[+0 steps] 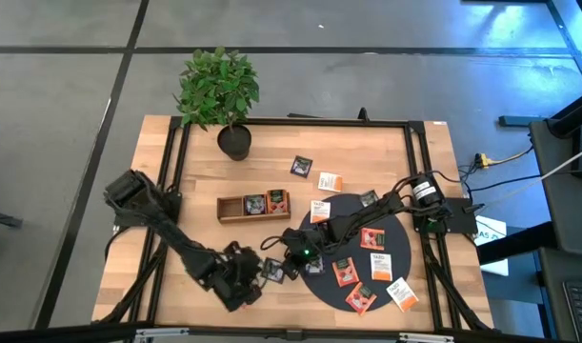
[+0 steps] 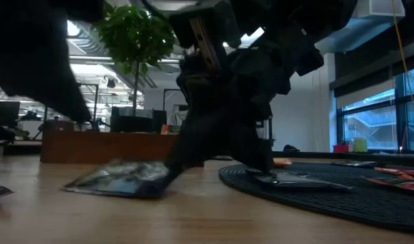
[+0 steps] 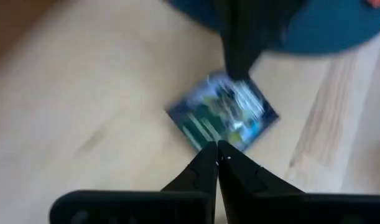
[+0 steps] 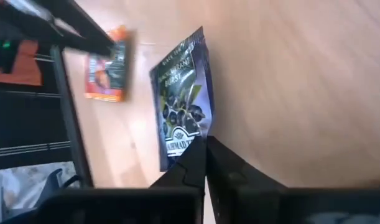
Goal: Pick & Place Tea
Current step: Put the purple tea bag into the middle section of the wooden organizer
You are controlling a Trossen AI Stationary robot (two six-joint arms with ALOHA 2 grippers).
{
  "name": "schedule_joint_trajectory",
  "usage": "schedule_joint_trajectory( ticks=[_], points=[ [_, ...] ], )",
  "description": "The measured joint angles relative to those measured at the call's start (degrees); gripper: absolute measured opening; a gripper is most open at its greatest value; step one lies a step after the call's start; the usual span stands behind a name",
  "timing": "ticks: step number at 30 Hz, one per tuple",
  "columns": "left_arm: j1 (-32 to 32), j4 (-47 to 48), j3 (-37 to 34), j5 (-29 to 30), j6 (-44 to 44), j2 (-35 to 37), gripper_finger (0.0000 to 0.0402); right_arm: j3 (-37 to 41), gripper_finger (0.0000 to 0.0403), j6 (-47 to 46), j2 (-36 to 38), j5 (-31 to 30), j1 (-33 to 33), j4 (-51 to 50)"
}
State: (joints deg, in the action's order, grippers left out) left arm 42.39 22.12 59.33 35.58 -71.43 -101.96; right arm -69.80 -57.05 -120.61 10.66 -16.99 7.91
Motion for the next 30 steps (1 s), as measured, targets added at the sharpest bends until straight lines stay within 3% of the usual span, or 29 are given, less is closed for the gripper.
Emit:
schedule_joint_trajectory(
  ticks=[6,15,18,23,30],
  points=[
    [7.2,6.2,0.0,17.1,-7.3,5.9,0.0012,0.0,0.0006,4.9,4.2,-2.4,0.8,3.5],
    [15.7,1.0,0.1,37.8,-5.4,8.7,0.0016,0.0,0.0004,19.9,17.8,-16.1,1.4,6.0],
    [16.1,-1.8,0.1,41.7,-3.4,8.8,0.0023,0.0,0.0004,26.8,20.9,-21.4,0.1,11.0],
    [14.8,-8.7,0.1,46.6,1.8,8.8,0.0053,-0.1,0.0004,34.8,21.7,-25.3,-3.0,21.9],
    [11.7,-21.5,0.1,47.5,17.2,8.8,0.0128,0.0,0.0004,38.0,20.9,-27.9,-5.1,23.3]
  ],
)
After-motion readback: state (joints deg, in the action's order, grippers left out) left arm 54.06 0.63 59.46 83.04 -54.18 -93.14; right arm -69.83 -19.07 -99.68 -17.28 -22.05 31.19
